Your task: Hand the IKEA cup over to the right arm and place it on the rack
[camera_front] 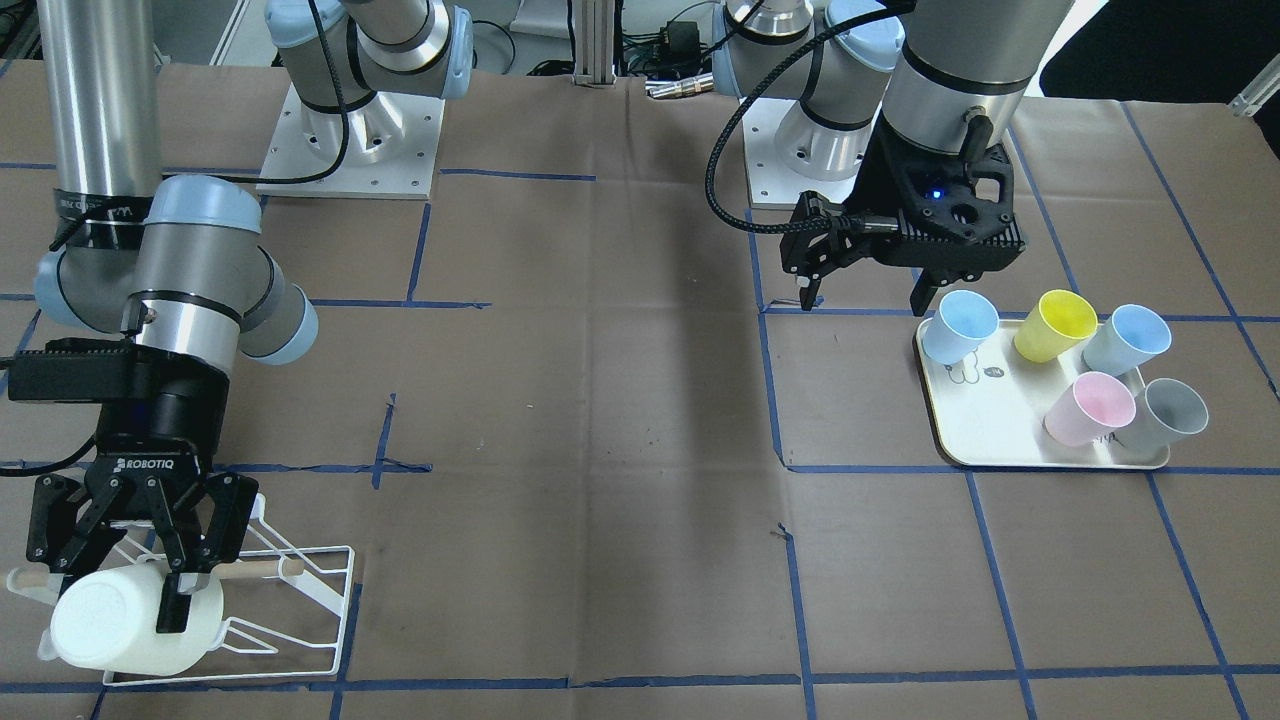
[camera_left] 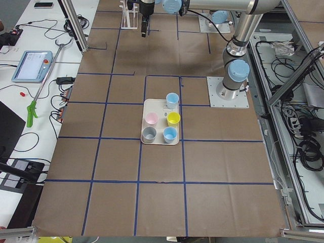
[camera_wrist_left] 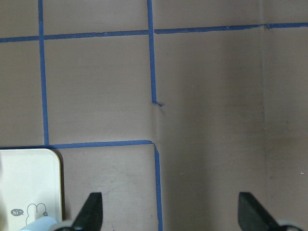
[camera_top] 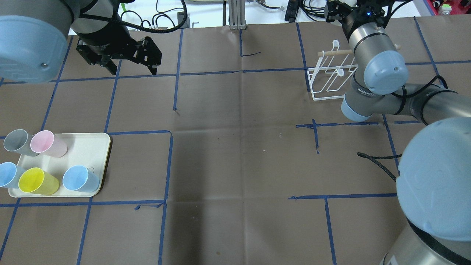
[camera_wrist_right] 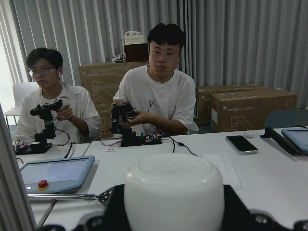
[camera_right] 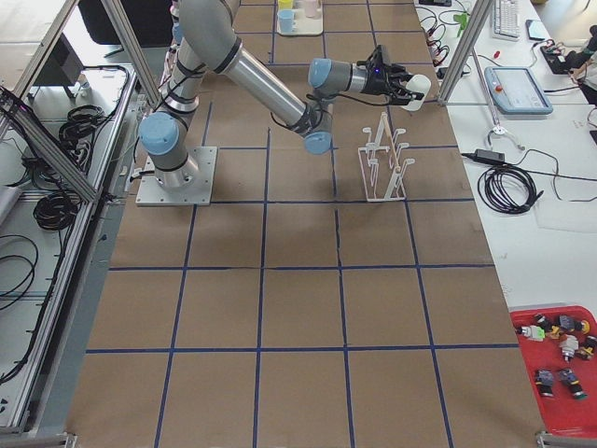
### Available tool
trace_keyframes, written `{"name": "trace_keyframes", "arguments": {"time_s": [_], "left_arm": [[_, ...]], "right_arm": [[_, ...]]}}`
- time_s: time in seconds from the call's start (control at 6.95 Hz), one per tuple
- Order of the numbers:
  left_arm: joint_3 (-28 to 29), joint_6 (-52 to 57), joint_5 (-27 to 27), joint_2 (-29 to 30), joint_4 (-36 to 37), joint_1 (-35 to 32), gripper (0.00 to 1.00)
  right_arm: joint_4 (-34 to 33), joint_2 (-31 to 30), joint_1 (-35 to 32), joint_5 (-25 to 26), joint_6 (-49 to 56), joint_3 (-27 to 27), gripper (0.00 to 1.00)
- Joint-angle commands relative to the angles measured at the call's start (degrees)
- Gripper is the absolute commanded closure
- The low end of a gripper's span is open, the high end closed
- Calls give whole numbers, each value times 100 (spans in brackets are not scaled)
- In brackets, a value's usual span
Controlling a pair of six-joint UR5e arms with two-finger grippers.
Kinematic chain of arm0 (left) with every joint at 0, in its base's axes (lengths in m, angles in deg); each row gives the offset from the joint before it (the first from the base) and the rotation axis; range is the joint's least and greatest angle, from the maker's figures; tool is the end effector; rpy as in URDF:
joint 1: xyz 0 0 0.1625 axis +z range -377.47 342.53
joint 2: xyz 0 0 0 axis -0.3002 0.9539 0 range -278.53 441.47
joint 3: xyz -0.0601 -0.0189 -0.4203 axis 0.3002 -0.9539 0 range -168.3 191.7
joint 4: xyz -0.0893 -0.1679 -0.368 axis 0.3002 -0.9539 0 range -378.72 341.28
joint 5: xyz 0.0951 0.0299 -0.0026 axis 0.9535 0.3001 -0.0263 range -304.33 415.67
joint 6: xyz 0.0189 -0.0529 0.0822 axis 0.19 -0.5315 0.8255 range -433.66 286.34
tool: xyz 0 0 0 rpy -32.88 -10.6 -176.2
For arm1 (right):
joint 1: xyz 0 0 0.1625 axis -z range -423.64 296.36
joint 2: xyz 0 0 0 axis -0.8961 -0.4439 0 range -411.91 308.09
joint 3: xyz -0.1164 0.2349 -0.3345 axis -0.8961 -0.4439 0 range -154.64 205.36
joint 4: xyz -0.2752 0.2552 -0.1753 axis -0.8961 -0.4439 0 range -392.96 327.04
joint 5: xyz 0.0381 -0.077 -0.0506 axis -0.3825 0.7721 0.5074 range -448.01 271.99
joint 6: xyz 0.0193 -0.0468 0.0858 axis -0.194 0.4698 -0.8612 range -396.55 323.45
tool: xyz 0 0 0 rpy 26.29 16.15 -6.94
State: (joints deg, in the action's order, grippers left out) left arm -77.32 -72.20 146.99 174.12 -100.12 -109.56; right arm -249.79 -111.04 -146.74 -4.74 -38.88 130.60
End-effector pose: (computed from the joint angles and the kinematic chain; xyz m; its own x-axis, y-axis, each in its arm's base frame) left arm -0.1501 -0.5175 0.4889 -0.9979 0.0589 -0.0261 0.0616 0.9909 -0.1201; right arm 0.0714 -0.6168 0.3271 -0.9982 0.0112 -0.0591 0.0601 0.1598 -0.9853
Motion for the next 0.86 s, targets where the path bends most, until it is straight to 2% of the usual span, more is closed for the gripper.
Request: {"name": "trace_keyframes", "arguments": {"time_s": [0.0, 0.14, 0.72], "left_arm": [[-316, 143, 8, -89, 98, 146, 0], [-378, 240, -45, -159, 90, 322, 0], [-256, -40, -45, -256, 10, 280, 0]], "right_arm": [[-350, 384, 65, 66, 93, -65, 74], [-386, 499, 65, 75, 93, -118, 74], [-360, 702, 65, 84, 93, -110, 74]]}}
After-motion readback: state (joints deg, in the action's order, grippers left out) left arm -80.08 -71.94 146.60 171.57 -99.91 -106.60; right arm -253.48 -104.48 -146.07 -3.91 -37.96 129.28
